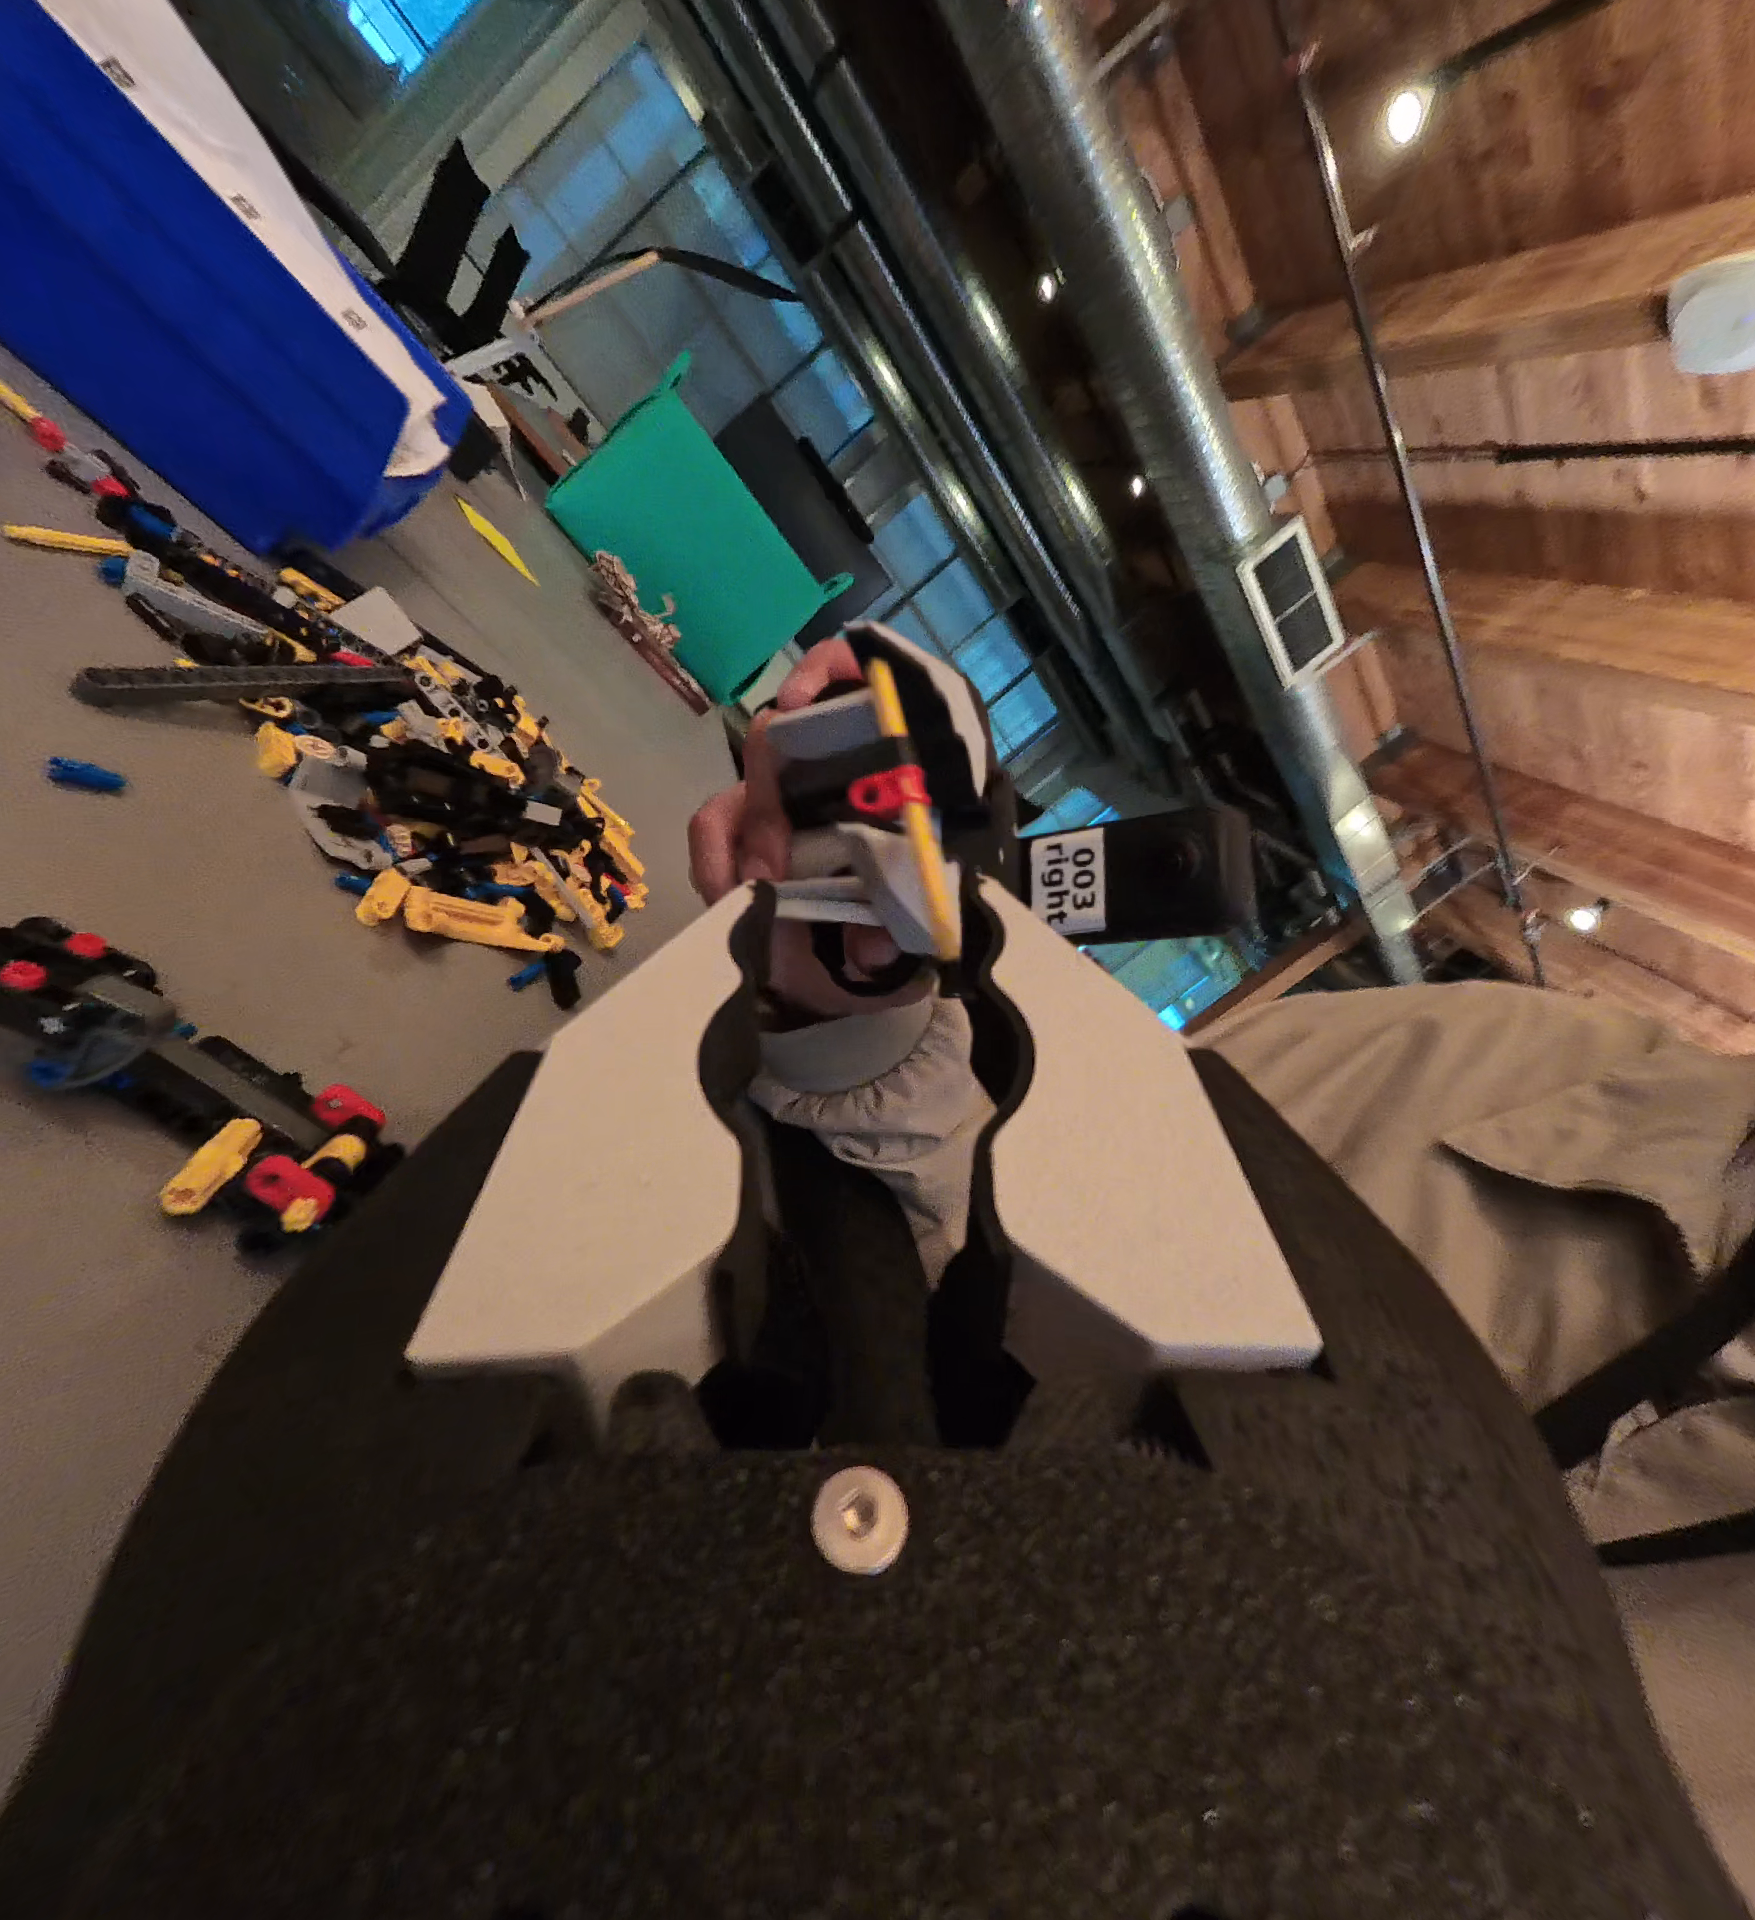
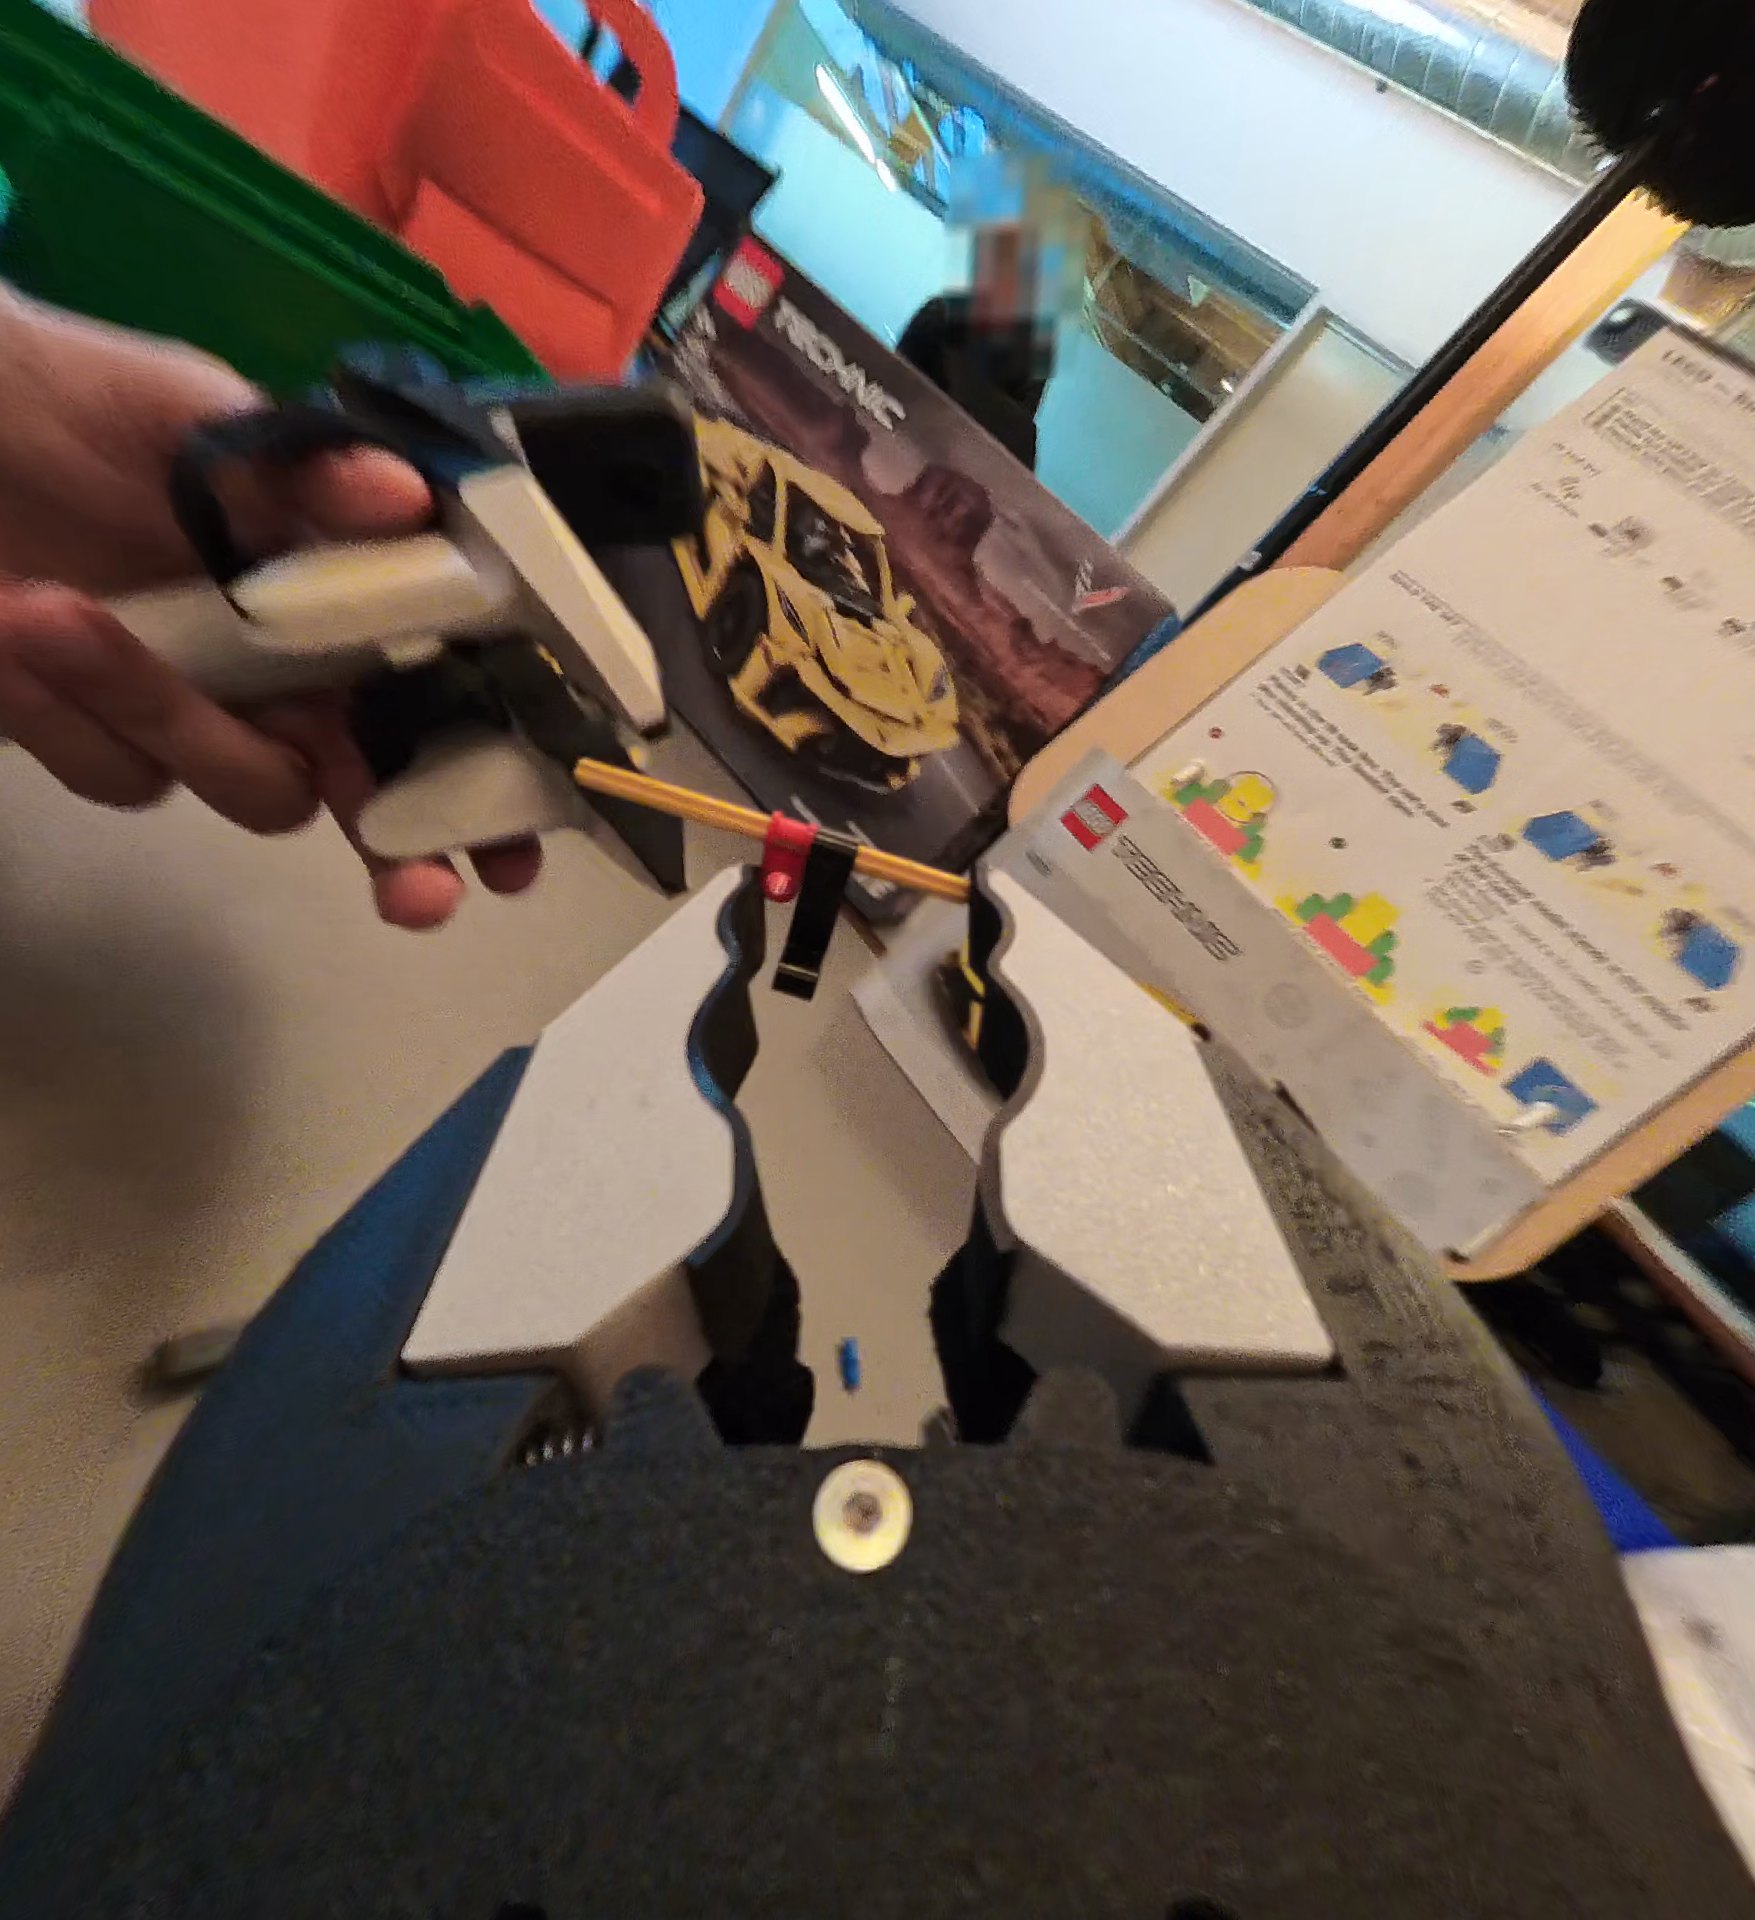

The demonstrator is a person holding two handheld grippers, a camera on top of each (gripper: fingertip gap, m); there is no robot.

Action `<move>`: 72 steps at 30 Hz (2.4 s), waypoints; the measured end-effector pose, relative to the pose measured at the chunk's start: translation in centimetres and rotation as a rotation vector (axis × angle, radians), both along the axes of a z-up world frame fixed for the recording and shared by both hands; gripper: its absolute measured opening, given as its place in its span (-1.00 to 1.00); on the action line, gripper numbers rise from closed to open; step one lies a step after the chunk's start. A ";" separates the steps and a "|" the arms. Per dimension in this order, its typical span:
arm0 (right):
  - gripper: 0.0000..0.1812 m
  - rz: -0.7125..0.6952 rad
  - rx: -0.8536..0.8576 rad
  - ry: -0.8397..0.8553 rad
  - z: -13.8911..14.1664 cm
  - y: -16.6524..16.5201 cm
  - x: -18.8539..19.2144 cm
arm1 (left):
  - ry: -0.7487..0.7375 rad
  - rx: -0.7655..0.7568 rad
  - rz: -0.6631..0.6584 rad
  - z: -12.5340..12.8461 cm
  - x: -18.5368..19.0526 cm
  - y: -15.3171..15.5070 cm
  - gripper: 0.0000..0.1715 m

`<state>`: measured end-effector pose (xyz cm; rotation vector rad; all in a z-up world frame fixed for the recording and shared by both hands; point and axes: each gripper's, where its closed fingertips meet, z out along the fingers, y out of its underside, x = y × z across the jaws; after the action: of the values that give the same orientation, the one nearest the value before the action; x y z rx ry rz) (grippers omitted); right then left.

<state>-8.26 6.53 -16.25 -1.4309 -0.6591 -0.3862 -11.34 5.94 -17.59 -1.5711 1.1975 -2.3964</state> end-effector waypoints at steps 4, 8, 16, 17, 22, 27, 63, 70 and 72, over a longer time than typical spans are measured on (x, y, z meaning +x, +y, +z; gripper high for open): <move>-0.58 -0.046 -0.042 -0.113 -1.7 0.4 0.1 | 0.033 0.330 0.044 -1.7 0.1 -0.9 -0.68; -0.58 -0.039 -0.034 -0.121 -1.6 0.3 -0.1 | 0.041 0.389 0.027 -2.3 0.4 -2.1 -0.88; -0.60 0.117 -0.141 0.180 -1.8 -0.4 -0.9 | 0.066 0.325 -0.041 -2.9 -0.2 -2.1 -0.97; -0.62 0.184 -0.182 0.268 -1.6 -0.8 -1.2 | 0.046 0.299 -0.082 -2.5 -0.6 -2.5 -0.97; -0.62 0.523 -0.487 0.572 -2.8 -3.4 -2.6 | 0.029 0.306 -0.220 -2.3 -2.2 -4.1 -0.97; -0.92 0.629 -0.552 0.589 -2.9 -4.7 -3.6 | 0.030 0.354 -0.259 -2.7 -2.5 -5.2 -0.97; -0.94 0.699 -0.523 0.793 -0.6 -4.0 -4.9 | -0.228 0.624 0.056 1.3 -1.3 -4.2 -0.93; -0.95 0.785 -0.331 1.027 3.9 -5.1 -0.1 | -0.262 0.713 0.129 2.6 -2.9 -1.0 -0.93; -0.95 0.711 -0.301 1.039 4.0 -5.7 3.9 | -0.258 0.690 0.199 3.5 -3.8 1.9 -0.94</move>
<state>-4.35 0.87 -12.25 -1.3419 -0.3113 0.9991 -15.17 7.81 -14.14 -1.0661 1.4951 -1.7116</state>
